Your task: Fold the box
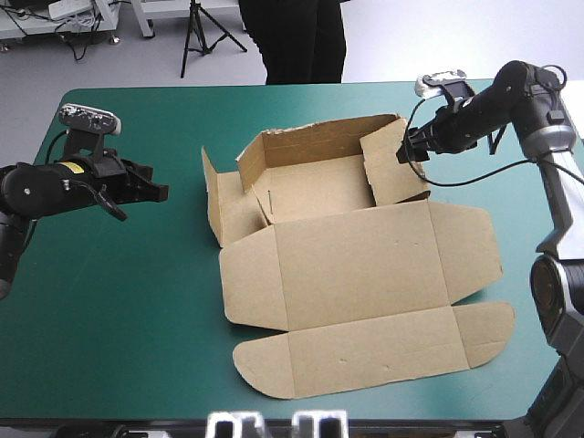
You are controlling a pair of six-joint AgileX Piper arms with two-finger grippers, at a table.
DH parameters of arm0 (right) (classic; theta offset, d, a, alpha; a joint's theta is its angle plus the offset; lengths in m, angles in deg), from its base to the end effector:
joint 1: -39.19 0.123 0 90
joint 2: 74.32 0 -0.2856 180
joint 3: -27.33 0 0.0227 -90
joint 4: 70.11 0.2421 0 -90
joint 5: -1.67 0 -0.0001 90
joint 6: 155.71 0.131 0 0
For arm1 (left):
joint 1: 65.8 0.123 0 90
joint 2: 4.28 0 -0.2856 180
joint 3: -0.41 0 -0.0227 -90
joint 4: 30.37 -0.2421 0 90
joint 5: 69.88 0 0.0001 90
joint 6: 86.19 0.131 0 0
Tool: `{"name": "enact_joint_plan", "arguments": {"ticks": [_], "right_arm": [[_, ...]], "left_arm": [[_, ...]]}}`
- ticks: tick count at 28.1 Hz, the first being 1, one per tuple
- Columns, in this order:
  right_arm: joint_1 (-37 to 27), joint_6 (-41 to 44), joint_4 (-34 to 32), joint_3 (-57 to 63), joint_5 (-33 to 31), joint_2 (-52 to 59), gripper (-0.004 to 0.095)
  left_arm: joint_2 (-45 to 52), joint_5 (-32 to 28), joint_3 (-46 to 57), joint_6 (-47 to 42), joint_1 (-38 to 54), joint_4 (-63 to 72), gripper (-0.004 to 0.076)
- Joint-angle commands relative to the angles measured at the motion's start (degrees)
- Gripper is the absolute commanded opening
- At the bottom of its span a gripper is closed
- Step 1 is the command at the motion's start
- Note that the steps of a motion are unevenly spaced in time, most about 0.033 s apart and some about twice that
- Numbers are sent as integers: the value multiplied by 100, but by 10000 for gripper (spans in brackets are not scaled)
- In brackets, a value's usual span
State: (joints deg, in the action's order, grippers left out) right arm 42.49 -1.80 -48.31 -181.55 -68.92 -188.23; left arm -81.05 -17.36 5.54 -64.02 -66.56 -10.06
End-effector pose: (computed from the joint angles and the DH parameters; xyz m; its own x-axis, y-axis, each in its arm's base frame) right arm 0.4049 0.0693 0.3171 -0.7873 -0.3434 -0.5122 -0.4808 0.8619 0.1611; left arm 0.2632 -0.0396 0.3722 -0.6325 0.1667 -0.7564 0.3240 0.9440 -0.0628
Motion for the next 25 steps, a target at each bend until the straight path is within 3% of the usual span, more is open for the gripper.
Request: {"name": "enact_joint_plan", "arguments": {"ticks": [1, 5, 13, 21, 25], "right_arm": [[114, 153, -439, -180, -127, 309, 738], [441, 403, -1134, -183, -127, -40, 720], [649, 561, -1132, -738, -127, -761, 654], [659, 608, -1020, -881, -127, -1155, 459], [659, 555, -1088, -871, -127, -1243, 251]], "left_arm": [[144, -322, -190, -18, -1, 24, 9], [144, -349, -190, -18, -1, -56, 9], [144, -319, -190, -47, -1, -56, 9], [144, -188, -190, -47, -1, -56, 9], [144, -188, -190, -132, -1, -56, 9]]}}
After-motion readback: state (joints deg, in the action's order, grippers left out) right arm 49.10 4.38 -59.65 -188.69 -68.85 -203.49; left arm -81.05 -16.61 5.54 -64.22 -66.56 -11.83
